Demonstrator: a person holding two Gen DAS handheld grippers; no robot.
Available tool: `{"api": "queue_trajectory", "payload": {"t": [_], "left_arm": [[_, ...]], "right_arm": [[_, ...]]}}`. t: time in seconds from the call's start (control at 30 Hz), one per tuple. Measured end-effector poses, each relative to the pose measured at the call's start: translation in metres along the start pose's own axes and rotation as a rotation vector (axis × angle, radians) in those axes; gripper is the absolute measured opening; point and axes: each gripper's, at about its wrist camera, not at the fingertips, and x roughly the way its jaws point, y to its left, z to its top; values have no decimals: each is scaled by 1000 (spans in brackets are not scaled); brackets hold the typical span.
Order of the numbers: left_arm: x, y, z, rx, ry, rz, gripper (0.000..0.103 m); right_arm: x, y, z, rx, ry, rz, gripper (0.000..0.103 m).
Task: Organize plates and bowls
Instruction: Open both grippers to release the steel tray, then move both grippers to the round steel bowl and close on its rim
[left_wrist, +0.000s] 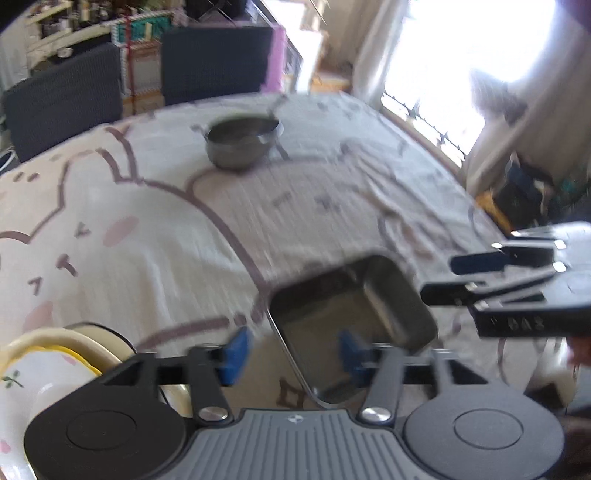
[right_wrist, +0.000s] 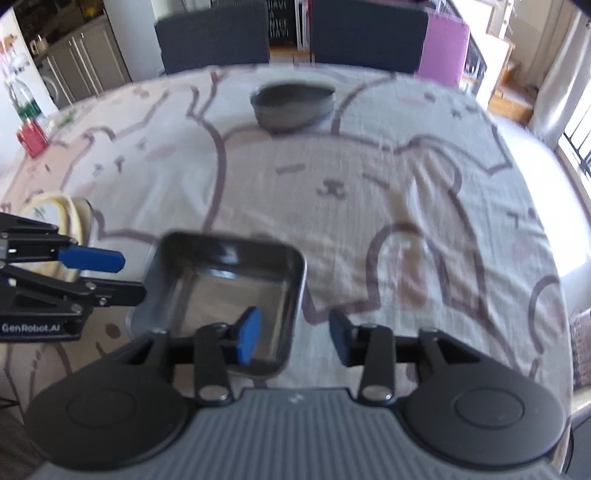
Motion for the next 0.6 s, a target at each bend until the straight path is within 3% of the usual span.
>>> {"api": "queue_trajectory", "payload": {"t": [0.07,0.13,0.3,0.43,0.6], "left_arm": [[-9,5,6,-30,-53,6,93],[-16,10,12,-66,-101,-2,99],[-22,24,26,-148,-179,-11,103],[-21,33,38,-194,-240,-9,103],[-10,50,55,-262,-259,26,103]], "right_arm": [[-14,3,4,-2,-63,-21,68],[-28,4,10,7,-140,-42,86],[-38,-3,29,102,-270,-65,103],[-28,-15,48,157,-301,-76,103],[-16,-34,85,164,-312,-70,103]]}}
